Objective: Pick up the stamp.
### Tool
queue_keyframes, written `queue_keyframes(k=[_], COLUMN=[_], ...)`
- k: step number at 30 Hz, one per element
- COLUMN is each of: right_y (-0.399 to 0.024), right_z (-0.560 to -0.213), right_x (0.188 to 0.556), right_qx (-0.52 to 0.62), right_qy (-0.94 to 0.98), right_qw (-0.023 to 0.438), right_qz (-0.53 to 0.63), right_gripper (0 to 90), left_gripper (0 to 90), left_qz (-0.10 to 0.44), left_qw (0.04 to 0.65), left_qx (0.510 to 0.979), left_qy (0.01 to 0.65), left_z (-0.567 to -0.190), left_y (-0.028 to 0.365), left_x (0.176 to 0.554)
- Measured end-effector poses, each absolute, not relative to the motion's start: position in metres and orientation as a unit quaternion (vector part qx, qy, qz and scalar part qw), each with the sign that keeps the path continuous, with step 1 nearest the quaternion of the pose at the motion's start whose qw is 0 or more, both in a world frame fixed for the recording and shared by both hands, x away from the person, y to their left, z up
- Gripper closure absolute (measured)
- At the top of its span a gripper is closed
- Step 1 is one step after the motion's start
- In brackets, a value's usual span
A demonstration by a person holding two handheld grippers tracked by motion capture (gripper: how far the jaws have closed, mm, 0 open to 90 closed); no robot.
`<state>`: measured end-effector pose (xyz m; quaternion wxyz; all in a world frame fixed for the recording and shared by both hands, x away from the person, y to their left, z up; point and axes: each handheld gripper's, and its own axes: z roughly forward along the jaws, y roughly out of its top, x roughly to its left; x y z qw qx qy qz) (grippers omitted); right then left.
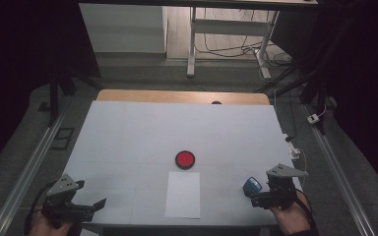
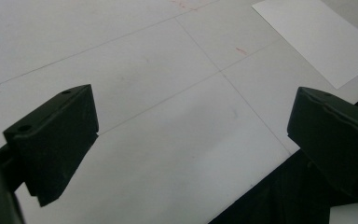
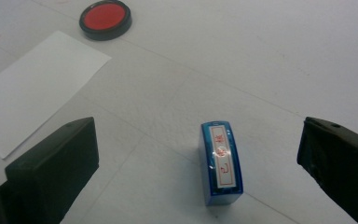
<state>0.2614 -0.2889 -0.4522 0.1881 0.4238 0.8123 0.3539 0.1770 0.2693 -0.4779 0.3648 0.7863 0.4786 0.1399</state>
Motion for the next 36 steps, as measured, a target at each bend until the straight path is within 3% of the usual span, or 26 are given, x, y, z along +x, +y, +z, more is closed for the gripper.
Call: queue_keyframes(k=[16, 36], right_y=[-0.284, -0.293], right_z=[-0.462, -0.481], right_x=[0.280, 0.290], right_qx=[0.433, 0.433], right_qy=[0.822, 0.846], right_qw=[0.199, 0.181], right_qz=[0.312, 0.254], right_gripper=[0.0, 0.0], left_gripper=[2.2, 2.0], left_qz=[0.139, 0.137], left_qw=[0.365, 0.366], left_qx=[0.786, 0.787], left_qy=[0.479, 0.477], left_z=[-0.478, -0.478], left_y=[0.270, 0.270], left_x=[0.177, 0.177])
